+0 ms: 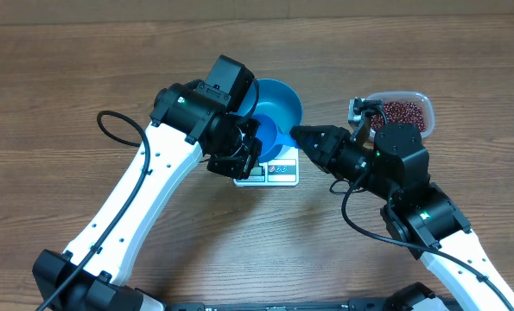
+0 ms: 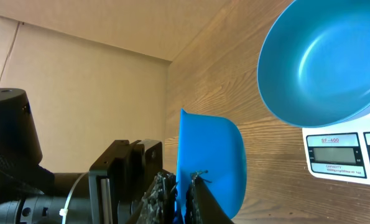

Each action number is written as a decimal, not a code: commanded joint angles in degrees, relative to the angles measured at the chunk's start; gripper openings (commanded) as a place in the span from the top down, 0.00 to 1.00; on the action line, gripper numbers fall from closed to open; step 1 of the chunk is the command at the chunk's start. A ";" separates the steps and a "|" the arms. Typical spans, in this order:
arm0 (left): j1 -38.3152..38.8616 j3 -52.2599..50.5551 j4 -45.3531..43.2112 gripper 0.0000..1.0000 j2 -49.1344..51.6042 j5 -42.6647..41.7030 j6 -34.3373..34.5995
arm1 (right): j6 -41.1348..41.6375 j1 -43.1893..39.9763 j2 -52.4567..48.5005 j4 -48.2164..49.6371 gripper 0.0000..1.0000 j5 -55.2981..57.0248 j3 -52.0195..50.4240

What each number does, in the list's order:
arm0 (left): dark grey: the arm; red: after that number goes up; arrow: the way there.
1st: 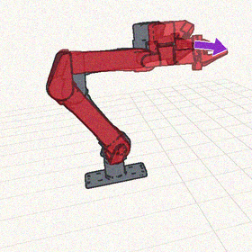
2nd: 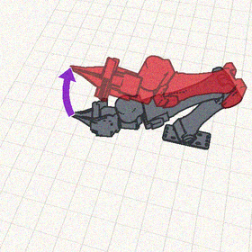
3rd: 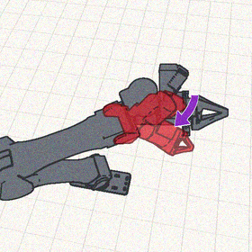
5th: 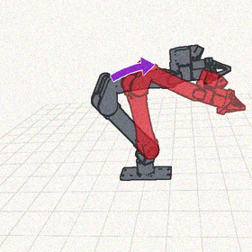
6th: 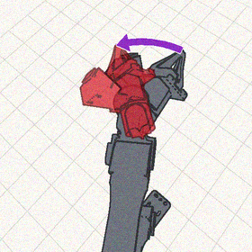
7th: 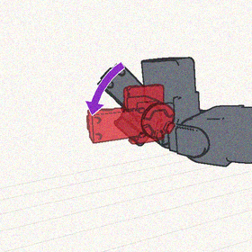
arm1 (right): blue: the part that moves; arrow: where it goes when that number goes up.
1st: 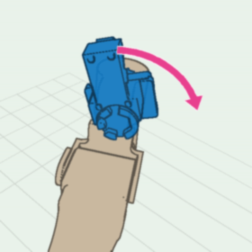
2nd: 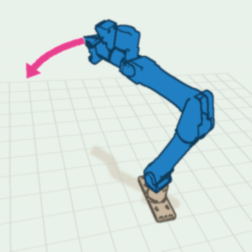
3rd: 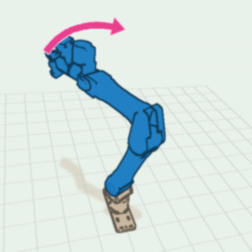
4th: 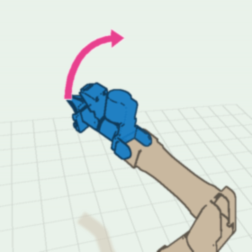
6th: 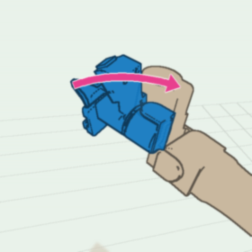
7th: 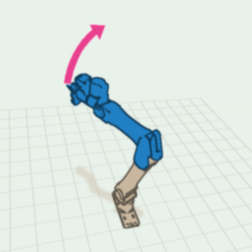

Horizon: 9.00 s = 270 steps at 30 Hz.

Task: Scoop item into bowl and weigh 150g on scale
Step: 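Close the right gripper on the scoop handle, release left gripper, then carry the scoop with the right gripper to the bean tub, then lower the scoop into the red beans with the right gripper, then drag the blue scoop through the beans with the right gripper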

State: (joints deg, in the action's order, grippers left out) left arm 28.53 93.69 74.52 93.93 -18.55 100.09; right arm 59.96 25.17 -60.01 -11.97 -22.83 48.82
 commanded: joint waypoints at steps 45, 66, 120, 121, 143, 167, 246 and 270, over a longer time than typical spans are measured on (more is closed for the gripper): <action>0.37 0.68 -3.69 0.00 -0.15 -0.57 -2.01 | -0.24 0.22 0.09 -0.59 0.96 3.37 1.07; -4.15 0.98 -1.79 0.00 -21.94 18.34 -47.82 | -17.97 -10.69 2.49 -4.92 0.96 2.19 1.20; -4.13 0.96 0.63 0.00 -20.44 25.11 -73.11 | -66.10 -17.68 -31.67 -34.32 0.96 56.65 35.91; -4.13 0.96 0.63 0.00 -20.44 25.14 -73.11 | -66.31 -17.68 -32.50 -34.05 0.96 56.68 35.91; -4.13 0.96 0.63 0.00 -20.44 25.11 -73.09 | -66.03 -17.68 -42.58 -34.80 0.96 55.76 35.89; -4.13 0.96 0.63 0.00 -20.44 25.11 -73.11 | -60.30 -17.70 -42.71 -39.12 0.96 44.13 35.67; -4.13 0.98 0.63 0.00 -20.44 25.11 -73.09 | -52.59 -18.18 -42.80 -38.69 0.96 33.77 32.74; -4.13 0.96 0.63 0.00 -20.44 25.11 -73.11 | -47.95 -30.62 -42.80 -40.41 0.96 8.55 32.74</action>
State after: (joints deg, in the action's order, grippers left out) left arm 24.69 93.76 75.20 73.30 5.87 28.27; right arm 9.56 -5.63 -102.28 -51.31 -9.19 82.37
